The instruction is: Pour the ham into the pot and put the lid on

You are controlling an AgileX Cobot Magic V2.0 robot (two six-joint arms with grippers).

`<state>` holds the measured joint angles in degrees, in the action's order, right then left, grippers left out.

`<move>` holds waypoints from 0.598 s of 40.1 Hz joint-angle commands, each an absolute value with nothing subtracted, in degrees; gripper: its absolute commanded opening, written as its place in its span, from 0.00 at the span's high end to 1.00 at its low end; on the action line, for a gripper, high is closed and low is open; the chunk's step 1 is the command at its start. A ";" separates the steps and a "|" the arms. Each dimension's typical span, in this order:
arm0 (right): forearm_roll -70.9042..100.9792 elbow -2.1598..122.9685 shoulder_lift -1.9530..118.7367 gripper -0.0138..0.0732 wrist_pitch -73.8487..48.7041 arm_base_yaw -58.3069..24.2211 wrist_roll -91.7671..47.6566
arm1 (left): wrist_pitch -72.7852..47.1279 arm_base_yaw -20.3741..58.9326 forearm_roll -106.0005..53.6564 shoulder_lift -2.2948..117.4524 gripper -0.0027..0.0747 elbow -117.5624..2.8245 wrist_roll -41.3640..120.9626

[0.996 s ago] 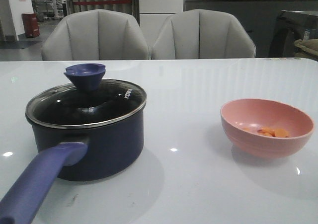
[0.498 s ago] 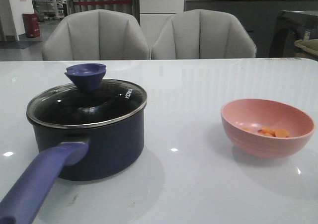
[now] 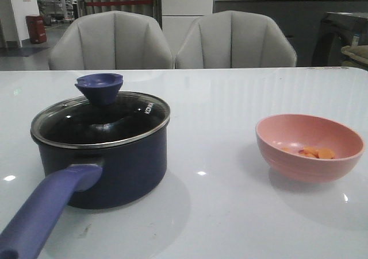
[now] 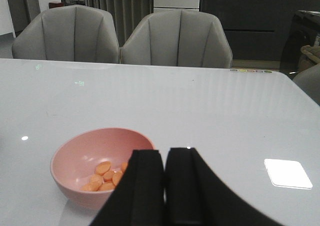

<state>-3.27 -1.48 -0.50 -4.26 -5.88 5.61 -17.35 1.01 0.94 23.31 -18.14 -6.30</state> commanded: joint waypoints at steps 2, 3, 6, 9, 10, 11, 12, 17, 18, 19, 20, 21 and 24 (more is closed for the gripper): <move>-3.95 -2.08 -1.64 0.66 0.58 -5.67 5.39 | -13.44 0.87 1.48 24.01 0.71 -20.20 -6.81; -3.95 -2.08 -1.64 0.66 0.58 -5.67 5.39 | -13.44 0.87 1.48 24.01 0.67 -20.20 -6.81; -3.95 -2.08 -1.64 0.66 0.58 -5.67 5.39 | -13.44 0.87 1.48 24.01 0.53 -20.30 -6.81; -3.95 -2.08 -1.64 0.66 0.58 -5.67 5.39 | -13.44 0.87 1.65 24.01 0.34 -20.30 -6.81; -3.95 -2.08 -1.64 0.66 0.58 -5.67 5.39 | -13.44 0.87 1.62 24.01 0.28 -20.30 -6.81; -3.95 -2.08 -1.64 0.66 0.58 -5.67 5.39 | -13.44 0.87 1.62 24.01 0.24 -20.30 -6.81; -3.95 -2.08 -1.64 0.66 0.58 -5.67 5.39 | -13.44 0.87 1.62 24.01 0.20 -20.30 -6.81; -3.95 -2.08 -1.64 0.66 0.58 -5.67 5.39 | -13.44 0.87 1.07 24.01 0.17 -20.30 -6.81; -3.95 -2.08 -1.64 0.66 0.58 -5.67 5.39 | -13.44 0.87 1.07 24.01 0.18 -20.30 -6.81; -3.95 -2.08 -1.64 0.66 0.58 -5.67 5.39 | -13.44 0.87 1.07 24.01 0.18 -20.30 -6.81; -3.95 -2.08 -1.64 0.66 0.58 -5.67 5.39 | -13.44 0.87 1.07 24.01 0.18 -20.19 -6.81; -3.95 -2.08 -1.64 0.66 0.58 -5.67 5.39 | -13.44 0.87 1.07 24.01 0.19 -20.19 -6.81; -3.95 -2.08 -1.64 0.66 0.58 -5.67 5.39 | -13.14 0.87 0.46 24.01 0.20 -19.94 -6.81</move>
